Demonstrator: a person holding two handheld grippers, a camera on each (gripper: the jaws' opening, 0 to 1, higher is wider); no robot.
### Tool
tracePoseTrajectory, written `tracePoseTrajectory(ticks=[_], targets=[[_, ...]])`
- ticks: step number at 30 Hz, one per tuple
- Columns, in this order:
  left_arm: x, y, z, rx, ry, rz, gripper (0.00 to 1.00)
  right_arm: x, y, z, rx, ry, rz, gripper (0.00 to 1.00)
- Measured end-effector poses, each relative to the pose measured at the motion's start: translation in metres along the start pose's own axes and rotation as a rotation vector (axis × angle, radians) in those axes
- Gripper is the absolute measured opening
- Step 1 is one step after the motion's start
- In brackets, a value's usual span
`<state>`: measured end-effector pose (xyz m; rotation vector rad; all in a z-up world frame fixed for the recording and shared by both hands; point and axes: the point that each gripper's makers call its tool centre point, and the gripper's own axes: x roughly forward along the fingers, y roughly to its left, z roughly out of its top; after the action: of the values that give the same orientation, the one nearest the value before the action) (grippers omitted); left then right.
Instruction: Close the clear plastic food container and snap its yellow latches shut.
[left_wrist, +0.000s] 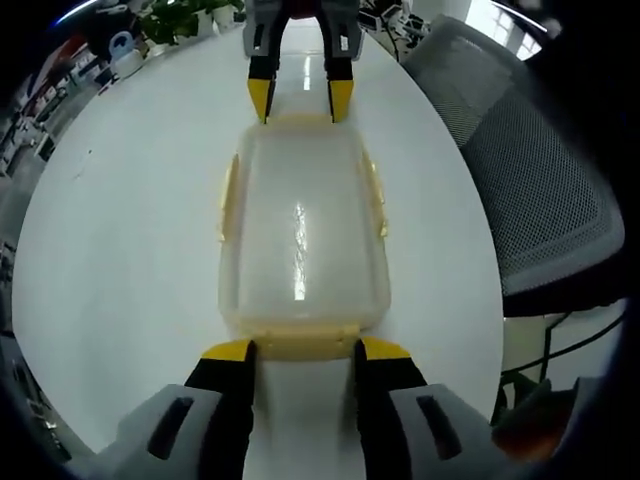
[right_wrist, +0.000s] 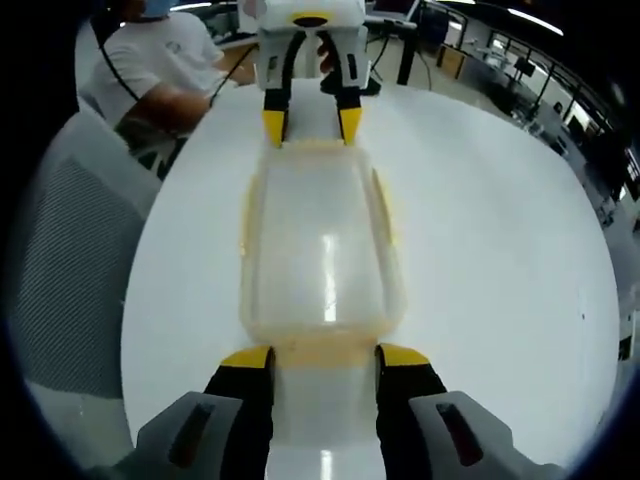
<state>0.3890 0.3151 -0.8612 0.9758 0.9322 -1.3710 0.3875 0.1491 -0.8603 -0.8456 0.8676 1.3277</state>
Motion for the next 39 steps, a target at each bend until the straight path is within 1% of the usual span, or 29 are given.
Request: tracePoseTrajectory(ticks=[5, 8, 10, 12, 16, 19, 20, 22, 25, 29, 30, 31, 32, 33, 34, 39], targets=[[0.0004, 0.0005, 0.0005, -0.017, 0.004, 0.005, 0.38, 0.0029, -0.0002, -0.0019, 0.018, 0.013, 0.014, 0.39], [0.0011, 0.0009, 0.0020, -0.020, 0.031, 0.006, 0.38, 0.0025, 0.0005, -0.0016, 0.012, 0.019, 0.015, 0.38], [0.0010, 0.0012, 0.0009, -0.027, 0.030, 0.005, 0.38, 0.0029, 0.0004, -0.0019, 0.010, 0.028, 0.016, 0.38], [0.0007, 0.0013, 0.0004, -0.030, 0.021, 0.005, 0.37, 0.0035, -0.0001, -0.0010, 0.017, 0.039, 0.013, 0.37], [0.0003, 0.0026, -0.0003, -0.055, -0.025, 0.008, 0.37, 0.0044, -0.0004, -0.0008, 0.026, 0.070, 0.010, 0.37], [0.0008, 0.0026, 0.0005, -0.054, -0.034, 0.007, 0.37, 0.0042, -0.0012, -0.0006, 0.025, 0.084, 0.015, 0.37], [0.0010, 0.0026, 0.0011, -0.055, -0.030, 0.007, 0.37, 0.0050, -0.0018, -0.0007, 0.024, 0.094, 0.018, 0.37], [0.0018, 0.0022, 0.0026, -0.058, -0.003, 0.011, 0.37, 0.0053, -0.0020, -0.0004, 0.027, 0.114, 0.022, 0.38], [0.0020, 0.0027, 0.0027, -0.053, 0.019, 0.006, 0.38, 0.0054, -0.0021, -0.0009, 0.016, 0.124, 0.025, 0.38], [0.0015, 0.0053, 0.0024, -0.054, 0.012, 0.005, 0.39, 0.0049, -0.0021, -0.0010, 0.018, 0.099, 0.022, 0.39], [0.0017, 0.0061, 0.0036, -0.063, 0.005, 0.010, 0.39, 0.0056, -0.0011, 0.0006, -0.008, 0.088, 0.032, 0.40], [0.0016, 0.0053, 0.0049, -0.046, 0.004, 0.006, 0.39, 0.0056, -0.0015, -0.0010, -0.016, 0.106, 0.031, 0.40], [0.0017, 0.0051, 0.0051, -0.040, 0.004, 0.003, 0.39, 0.0067, -0.0016, 0.0003, -0.013, 0.105, 0.033, 0.40], [0.0026, 0.0055, 0.0062, -0.016, 0.002, -0.004, 0.40, 0.0069, -0.0013, 0.0007, -0.018, 0.114, 0.034, 0.40], [0.0029, 0.0059, 0.0058, -0.027, 0.008, -0.003, 0.40, 0.0069, -0.0016, 0.0009, -0.017, 0.119, 0.033, 0.40], [0.0031, 0.0053, 0.0054, -0.026, 0.030, 0.001, 0.38, 0.0063, -0.0012, -0.0001, -0.003, 0.137, 0.025, 0.38]])
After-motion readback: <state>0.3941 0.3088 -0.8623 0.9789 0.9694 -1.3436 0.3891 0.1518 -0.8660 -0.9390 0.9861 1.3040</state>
